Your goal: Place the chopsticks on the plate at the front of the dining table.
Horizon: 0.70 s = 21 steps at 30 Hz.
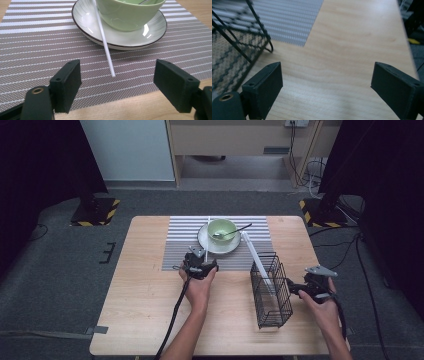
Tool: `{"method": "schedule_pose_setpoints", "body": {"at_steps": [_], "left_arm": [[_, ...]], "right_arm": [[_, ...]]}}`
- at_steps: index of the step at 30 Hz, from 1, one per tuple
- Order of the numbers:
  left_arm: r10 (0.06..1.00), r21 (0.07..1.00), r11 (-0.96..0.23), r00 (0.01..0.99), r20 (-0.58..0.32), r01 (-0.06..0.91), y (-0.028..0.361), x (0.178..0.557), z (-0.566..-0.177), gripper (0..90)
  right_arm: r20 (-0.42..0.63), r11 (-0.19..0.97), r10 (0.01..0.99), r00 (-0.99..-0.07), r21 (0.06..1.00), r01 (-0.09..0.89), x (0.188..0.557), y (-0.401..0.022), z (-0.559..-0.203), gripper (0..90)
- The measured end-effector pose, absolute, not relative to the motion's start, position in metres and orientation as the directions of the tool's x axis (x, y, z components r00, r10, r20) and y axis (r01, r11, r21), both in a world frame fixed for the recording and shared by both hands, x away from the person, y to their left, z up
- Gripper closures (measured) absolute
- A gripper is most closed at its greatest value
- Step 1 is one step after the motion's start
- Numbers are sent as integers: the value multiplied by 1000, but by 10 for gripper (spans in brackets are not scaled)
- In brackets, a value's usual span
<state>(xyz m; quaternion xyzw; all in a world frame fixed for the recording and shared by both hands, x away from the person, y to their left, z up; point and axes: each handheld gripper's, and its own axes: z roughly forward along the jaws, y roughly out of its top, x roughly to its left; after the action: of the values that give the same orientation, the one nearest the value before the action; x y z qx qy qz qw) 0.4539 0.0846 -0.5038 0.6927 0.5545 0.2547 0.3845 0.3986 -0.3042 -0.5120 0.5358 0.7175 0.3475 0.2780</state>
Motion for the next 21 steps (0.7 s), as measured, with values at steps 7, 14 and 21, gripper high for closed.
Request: {"method": "schedule_pose_setpoints", "body": {"at_steps": [7, 14, 21], "left_arm": [[952, 808, -94, 290, -98, 582, 100, 448, -500, 144], [939, 802, -122, 331, -99, 585, 108, 441, -494, 70], [917, 807, -127, 378, -126, 577, 113, 435, -489, 35]], "right_arm": [[37, 161, 913, -406, 882, 443, 397, -316, -459, 77], [16, 201, 885, -466, 889, 412, 403, -303, -407, 85], [-13, 250, 849, -529, 891, 380, 411, -276, -367, 214]]}}
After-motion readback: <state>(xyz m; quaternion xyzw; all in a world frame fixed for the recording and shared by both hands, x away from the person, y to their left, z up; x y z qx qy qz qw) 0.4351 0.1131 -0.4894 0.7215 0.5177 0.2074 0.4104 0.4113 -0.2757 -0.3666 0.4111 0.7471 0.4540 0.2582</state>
